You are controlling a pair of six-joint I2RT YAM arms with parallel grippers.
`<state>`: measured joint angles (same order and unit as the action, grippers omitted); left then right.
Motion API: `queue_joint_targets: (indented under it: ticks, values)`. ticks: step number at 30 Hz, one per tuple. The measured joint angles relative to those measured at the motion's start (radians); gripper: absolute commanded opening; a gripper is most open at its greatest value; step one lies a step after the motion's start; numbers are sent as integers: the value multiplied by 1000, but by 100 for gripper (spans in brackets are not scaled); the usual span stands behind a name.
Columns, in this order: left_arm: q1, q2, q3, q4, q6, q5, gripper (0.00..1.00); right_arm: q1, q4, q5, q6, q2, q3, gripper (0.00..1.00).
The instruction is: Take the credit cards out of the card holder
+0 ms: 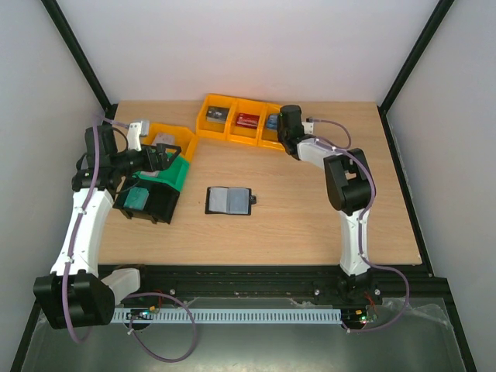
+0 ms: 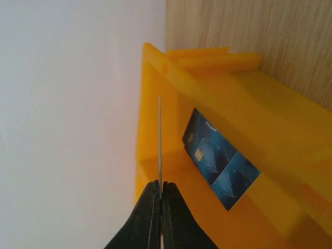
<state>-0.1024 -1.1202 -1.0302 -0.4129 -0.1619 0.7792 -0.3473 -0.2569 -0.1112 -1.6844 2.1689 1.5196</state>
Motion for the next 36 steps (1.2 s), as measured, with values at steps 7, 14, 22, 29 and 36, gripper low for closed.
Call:
queue_joint_targets:
  ticks: [7, 14, 22, 29, 36]
  values:
    - [0, 0, 3, 2, 0, 6, 99, 0, 66, 2, -7, 72, 72, 2]
    - [0, 0, 5, 3, -1, 8, 100, 0, 137, -7, -5, 123, 187, 2]
    - [0, 0, 5, 3, -2, 14, 99, 0, 201, -17, -4, 184, 287, 2]
    - [0, 0, 5, 3, -3, 21, 99, 4, 237, -24, -2, 194, 319, 14]
    - [0, 0, 8, 3, -3, 30, 100, 17, 269, -28, -1, 202, 335, 38]
